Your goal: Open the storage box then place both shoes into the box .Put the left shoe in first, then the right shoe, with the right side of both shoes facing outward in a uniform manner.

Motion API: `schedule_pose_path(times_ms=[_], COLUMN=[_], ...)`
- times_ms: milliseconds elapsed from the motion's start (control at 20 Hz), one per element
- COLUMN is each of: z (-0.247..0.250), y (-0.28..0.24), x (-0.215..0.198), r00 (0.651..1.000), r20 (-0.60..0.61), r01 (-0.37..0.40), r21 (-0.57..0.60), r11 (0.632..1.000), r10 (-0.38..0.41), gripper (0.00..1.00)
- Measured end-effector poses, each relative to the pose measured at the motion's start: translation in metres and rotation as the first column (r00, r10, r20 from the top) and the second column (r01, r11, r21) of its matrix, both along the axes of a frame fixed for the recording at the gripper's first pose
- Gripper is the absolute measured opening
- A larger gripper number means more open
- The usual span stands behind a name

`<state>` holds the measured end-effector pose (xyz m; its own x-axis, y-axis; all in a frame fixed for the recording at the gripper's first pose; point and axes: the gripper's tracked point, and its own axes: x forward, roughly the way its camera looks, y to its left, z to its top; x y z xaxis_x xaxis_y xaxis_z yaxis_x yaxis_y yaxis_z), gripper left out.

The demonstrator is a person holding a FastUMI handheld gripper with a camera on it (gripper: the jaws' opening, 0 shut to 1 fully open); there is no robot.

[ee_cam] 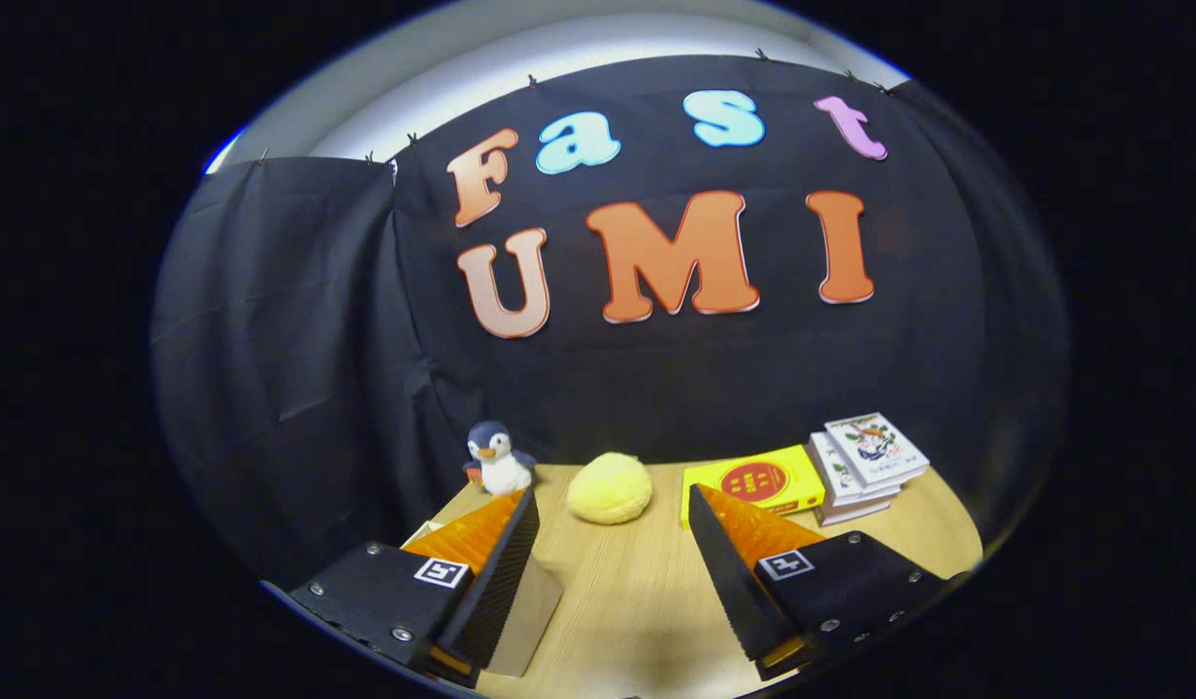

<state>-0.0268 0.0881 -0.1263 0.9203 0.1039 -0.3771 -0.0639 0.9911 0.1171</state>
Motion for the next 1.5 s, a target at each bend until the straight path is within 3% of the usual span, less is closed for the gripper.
schedule_pose_path(times_ms=[450,850,1500], z=[0.094,0.111,0.111], y=[-0.063,-0.083,-0.075], x=[0.005,0.005,0.016], r00=[0.951,0.922,0.918], r20=[0.304,0.38,0.392], r01=[0.074,0.113,0.116], r21=[-0.053,-0.096,-0.127], r11=[0.996,0.989,0.985], r10=[-0.055,-0.069,-0.058], gripper=[0.96,0.95,0.95])
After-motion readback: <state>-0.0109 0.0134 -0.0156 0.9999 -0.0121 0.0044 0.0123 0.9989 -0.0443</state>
